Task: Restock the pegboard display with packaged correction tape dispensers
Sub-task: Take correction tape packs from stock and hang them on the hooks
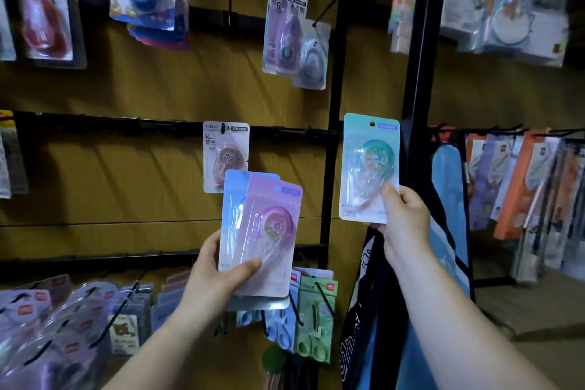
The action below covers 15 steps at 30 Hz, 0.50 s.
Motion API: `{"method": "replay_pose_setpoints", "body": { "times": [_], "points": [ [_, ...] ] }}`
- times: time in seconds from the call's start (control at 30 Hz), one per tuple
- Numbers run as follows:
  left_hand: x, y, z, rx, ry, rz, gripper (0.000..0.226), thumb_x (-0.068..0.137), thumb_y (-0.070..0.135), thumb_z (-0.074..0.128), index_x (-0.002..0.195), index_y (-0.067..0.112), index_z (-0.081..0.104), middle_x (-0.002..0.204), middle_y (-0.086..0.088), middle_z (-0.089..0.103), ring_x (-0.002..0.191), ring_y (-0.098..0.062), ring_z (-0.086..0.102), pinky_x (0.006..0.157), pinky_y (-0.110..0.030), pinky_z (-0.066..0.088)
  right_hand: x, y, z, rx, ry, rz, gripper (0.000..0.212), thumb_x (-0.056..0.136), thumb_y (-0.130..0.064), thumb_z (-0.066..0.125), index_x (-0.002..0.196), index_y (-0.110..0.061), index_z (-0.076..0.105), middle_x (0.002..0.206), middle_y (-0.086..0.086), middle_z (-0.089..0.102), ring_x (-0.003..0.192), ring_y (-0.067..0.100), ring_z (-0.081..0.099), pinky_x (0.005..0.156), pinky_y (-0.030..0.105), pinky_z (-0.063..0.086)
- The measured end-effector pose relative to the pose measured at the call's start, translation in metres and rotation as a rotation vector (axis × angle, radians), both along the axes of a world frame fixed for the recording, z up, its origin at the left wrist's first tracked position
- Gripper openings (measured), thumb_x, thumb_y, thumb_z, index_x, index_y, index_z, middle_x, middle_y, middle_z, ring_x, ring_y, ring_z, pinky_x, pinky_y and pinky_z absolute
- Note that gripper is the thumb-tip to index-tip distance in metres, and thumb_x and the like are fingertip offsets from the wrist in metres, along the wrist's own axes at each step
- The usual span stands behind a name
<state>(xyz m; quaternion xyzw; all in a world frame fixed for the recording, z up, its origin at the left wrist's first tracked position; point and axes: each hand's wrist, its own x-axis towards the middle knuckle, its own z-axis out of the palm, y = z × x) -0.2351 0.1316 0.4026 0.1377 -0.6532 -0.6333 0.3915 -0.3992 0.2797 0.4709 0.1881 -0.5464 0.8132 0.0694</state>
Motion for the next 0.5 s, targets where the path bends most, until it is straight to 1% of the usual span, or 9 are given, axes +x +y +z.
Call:
{"method": "replay_pose_setpoints", "body": {
  "times": [0.07,0.13,0.17,0.2,0.27,0.3,0.37,0.43,0.5],
  "points": [
    [0.001,-0.001,0.001,-0.006,0.0,0.003,0.071,0.058,0.02,0.077,0.122,0.021,0.045,0.112,-0.005,0.063,0.101,-0.026,0.061,0.083,-0.04,0.051,0.002,0.0,-0.002,-0.015,-0.006,0.018,0.022,0.091,-0.016,0.05,0.07,-0.02,0.055,0.074,-0.001,0.058,0.077,0.021,0.057,0.067,0.031,0.053],
    [0.002,-0.001,0.004,-0.004,0.008,0.003,0.063,0.066,0.012,0.077,0.12,0.023,0.045,0.11,-0.003,0.062,0.101,-0.026,0.061,0.087,-0.047,0.051,0.006,-0.002,-0.003,-0.023,-0.019,0.033,0.024,0.092,-0.014,0.049,0.069,-0.017,0.054,0.071,0.0,0.056,0.064,0.017,0.054,0.043,0.017,0.048],
    [0.003,-0.001,0.004,-0.003,0.014,0.002,0.056,0.072,0.008,0.073,0.118,0.024,0.045,0.109,-0.001,0.062,0.101,-0.025,0.061,0.088,-0.048,0.05,0.008,-0.003,-0.002,-0.03,-0.026,0.035,0.024,0.092,-0.013,0.048,0.069,-0.017,0.053,0.07,0.0,0.055,0.061,0.015,0.052,0.036,0.015,0.044],
    [0.004,-0.002,0.005,-0.01,0.014,0.007,0.054,0.073,0.006,0.071,0.117,0.025,0.045,0.108,0.0,0.062,0.101,-0.025,0.06,0.088,-0.047,0.05,0.008,-0.005,-0.002,-0.036,-0.033,0.033,0.024,0.092,-0.012,0.048,0.069,-0.016,0.053,0.07,0.001,0.054,0.06,0.015,0.052,0.034,0.014,0.042],
    [0.006,-0.004,0.006,-0.037,0.006,0.013,0.06,0.067,0.009,0.077,0.115,0.025,0.045,0.11,-0.001,0.061,0.101,-0.024,0.06,0.083,-0.04,0.051,0.007,-0.011,0.0,-0.027,-0.044,0.02,0.019,0.093,-0.012,0.048,0.074,-0.012,0.054,0.07,0.001,0.054,0.059,0.015,0.052,0.032,0.012,0.042],
    [0.007,-0.005,0.006,-0.047,0.005,0.017,0.063,0.062,0.013,0.078,0.116,0.024,0.046,0.111,-0.002,0.062,0.101,-0.024,0.06,0.08,-0.036,0.05,0.006,-0.016,0.001,-0.017,-0.053,0.02,0.014,0.093,-0.012,0.048,0.081,-0.009,0.054,0.071,0.001,0.054,0.059,0.015,0.051,0.032,0.012,0.042],
    [0.009,-0.007,0.006,-0.035,0.005,0.022,0.064,0.063,0.013,0.077,0.119,0.022,0.047,0.112,-0.005,0.062,0.101,-0.025,0.061,0.075,-0.033,0.049,0.001,-0.027,0.004,0.016,-0.085,0.027,0.008,0.092,-0.013,0.047,0.093,-0.008,0.053,0.072,0.001,0.053,0.057,0.016,0.051,0.031,0.011,0.04],
    [0.013,-0.01,0.005,-0.027,0.009,0.022,0.064,0.063,0.014,0.076,0.119,0.023,0.047,0.111,-0.005,0.063,0.099,-0.025,0.062,0.071,-0.032,0.049,-0.007,-0.04,0.008,0.061,-0.115,0.016,0.014,0.092,-0.014,0.048,0.101,-0.005,0.054,0.075,0.003,0.054,0.055,0.018,0.05,0.028,0.01,0.037],
    [0.017,-0.011,0.007,-0.036,0.005,0.016,0.067,0.056,0.019,0.074,0.117,0.024,0.047,0.108,-0.001,0.064,0.096,-0.021,0.063,0.067,-0.028,0.049,-0.018,-0.05,0.012,0.135,-0.126,-0.013,0.024,0.092,-0.016,0.047,0.108,0.0,0.055,0.088,0.012,0.061,0.054,0.02,0.052,0.027,0.01,0.035]
  ]
}}
